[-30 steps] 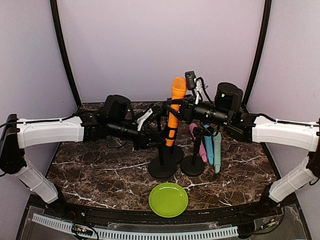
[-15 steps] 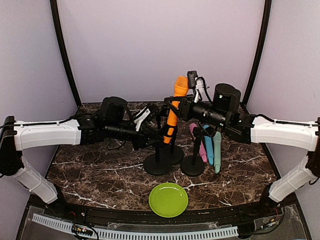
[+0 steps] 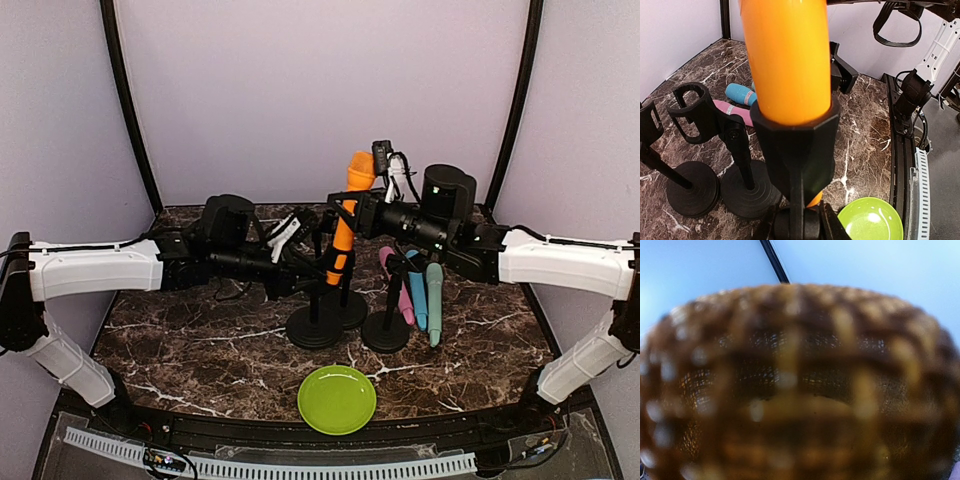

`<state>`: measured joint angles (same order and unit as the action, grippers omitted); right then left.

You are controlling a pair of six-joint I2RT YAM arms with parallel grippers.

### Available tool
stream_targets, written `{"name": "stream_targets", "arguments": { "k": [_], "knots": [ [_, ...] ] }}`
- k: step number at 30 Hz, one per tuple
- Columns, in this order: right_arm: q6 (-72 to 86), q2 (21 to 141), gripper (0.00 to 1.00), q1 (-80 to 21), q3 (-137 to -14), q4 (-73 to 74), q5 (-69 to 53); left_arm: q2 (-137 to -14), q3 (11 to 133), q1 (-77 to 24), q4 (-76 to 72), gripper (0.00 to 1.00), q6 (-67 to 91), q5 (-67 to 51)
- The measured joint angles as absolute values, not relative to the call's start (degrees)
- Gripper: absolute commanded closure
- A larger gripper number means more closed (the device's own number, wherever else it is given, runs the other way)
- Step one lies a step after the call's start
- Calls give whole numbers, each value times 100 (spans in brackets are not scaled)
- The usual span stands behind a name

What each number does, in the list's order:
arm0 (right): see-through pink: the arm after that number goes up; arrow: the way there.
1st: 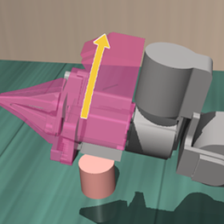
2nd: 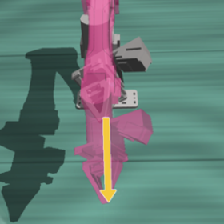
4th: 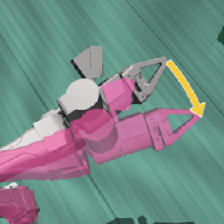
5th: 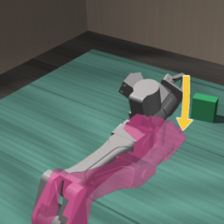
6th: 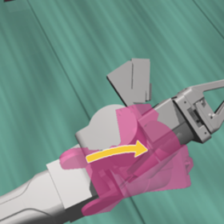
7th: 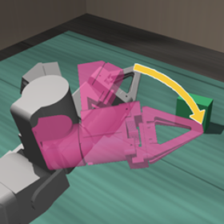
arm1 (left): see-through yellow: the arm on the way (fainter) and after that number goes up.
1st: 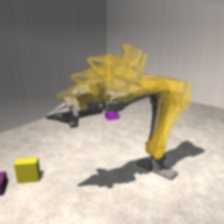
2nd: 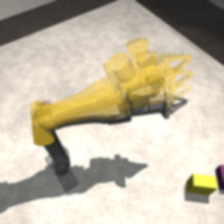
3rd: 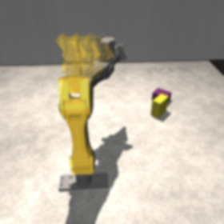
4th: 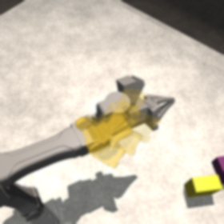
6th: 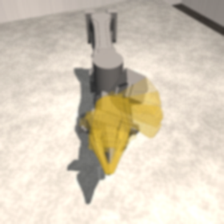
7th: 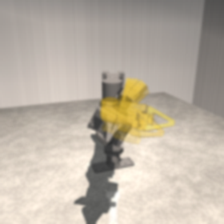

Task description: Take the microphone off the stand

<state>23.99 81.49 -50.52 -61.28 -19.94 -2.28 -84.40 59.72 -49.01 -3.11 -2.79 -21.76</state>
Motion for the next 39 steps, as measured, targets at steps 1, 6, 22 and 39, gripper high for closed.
{"name": "stream_targets", "arguments": {
  "k": [1, 6, 22, 39],
  "knots": [
    [2373, 8149, 100, -5048, -6128, -2001, -276, -8440, 5972, -4901, -309, 100, -279, -2200],
    [2235, 8145, 100, -4956, -6125, -2080, -729, -8440, 5972, -4895, -307, 100, -294, -2366],
    [1957, 7999, 100, -4718, -6012, -2366, -2571, -8440, 5996, -4869, -198, 100, -421, -3253],
    [2283, 7959, 100, -4735, -5966, -2261, -1413, -8444, 5986, -4880, -309, 100, -491, -2569]
  ]
}}
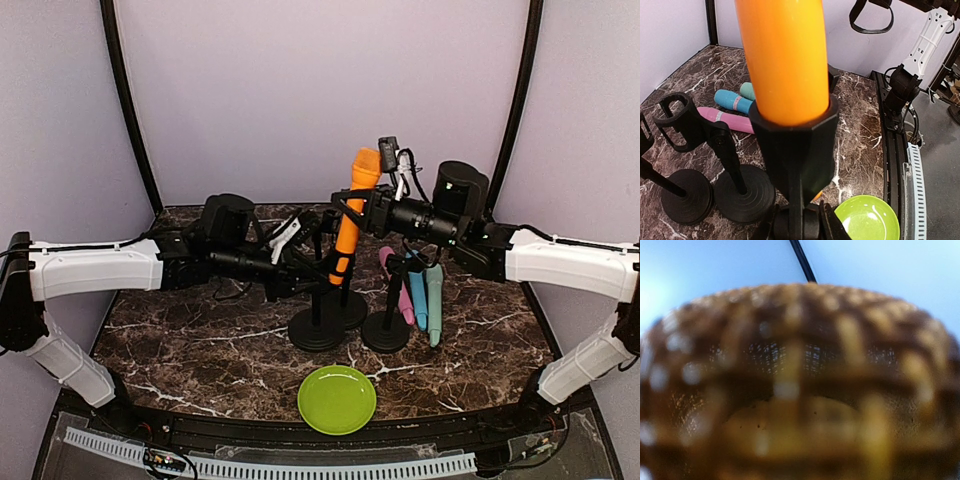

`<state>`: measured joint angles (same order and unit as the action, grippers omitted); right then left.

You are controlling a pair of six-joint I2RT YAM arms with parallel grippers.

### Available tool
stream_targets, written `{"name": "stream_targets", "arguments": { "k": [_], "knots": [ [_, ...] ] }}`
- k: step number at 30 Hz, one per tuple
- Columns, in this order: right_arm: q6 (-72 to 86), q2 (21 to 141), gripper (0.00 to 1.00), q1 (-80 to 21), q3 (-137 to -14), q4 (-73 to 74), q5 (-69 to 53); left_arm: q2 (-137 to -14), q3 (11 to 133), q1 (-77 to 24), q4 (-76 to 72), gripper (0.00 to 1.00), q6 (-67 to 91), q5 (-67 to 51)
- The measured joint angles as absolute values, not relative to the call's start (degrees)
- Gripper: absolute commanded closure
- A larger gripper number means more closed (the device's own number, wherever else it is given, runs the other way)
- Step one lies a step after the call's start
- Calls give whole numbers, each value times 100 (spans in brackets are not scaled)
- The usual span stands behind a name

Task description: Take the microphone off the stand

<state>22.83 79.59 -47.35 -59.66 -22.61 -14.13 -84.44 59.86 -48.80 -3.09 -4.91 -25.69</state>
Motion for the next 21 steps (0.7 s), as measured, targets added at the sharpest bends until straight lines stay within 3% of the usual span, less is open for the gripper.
{"name": "stream_targets", "arguments": {
  "k": [10, 21],
  "knots": [
    [2670, 7959, 100, -4764, -6200, -1621, -405, -8569, 5983, -4904, -366, 100, -480, -2180],
    [2696, 7942, 100, -4746, -6224, -1675, -353, -8571, 5970, -4904, -272, 100, -482, -2102]
  ]
}}
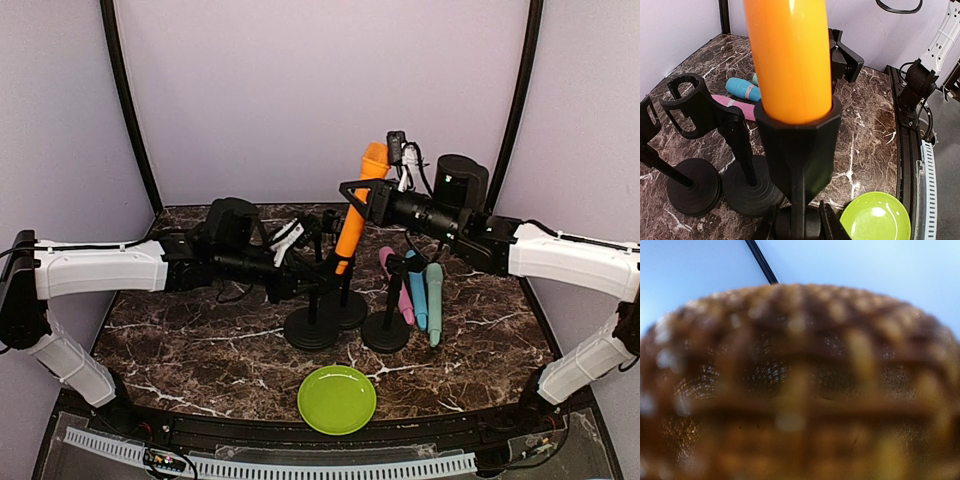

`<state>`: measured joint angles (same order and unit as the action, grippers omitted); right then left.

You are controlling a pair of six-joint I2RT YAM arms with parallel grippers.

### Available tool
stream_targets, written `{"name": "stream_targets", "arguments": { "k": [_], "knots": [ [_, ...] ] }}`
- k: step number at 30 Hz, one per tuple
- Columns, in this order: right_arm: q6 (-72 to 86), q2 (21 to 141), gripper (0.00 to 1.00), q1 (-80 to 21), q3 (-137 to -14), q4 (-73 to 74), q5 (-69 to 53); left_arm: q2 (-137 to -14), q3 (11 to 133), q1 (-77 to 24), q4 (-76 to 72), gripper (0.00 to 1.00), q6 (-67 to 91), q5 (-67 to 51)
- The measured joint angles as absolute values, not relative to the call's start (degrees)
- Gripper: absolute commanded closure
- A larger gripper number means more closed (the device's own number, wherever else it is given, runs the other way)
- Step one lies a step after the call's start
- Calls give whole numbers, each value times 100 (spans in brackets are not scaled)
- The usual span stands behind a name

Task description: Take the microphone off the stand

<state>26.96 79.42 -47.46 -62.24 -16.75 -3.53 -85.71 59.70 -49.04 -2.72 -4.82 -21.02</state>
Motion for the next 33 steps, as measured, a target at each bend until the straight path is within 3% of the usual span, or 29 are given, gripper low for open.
{"name": "stream_targets", "arguments": {
  "k": [20, 33],
  "knots": [
    [2298, 7673, 100, -4532, -6090, -2456, -2294, -8571, 5970, -4678, 237, 100, -602, -3148],
    [2346, 7658, 100, -4530, -6053, -2390, -2023, -8569, 5918, -4670, 228, 100, -604, -2707]
  ]
}}
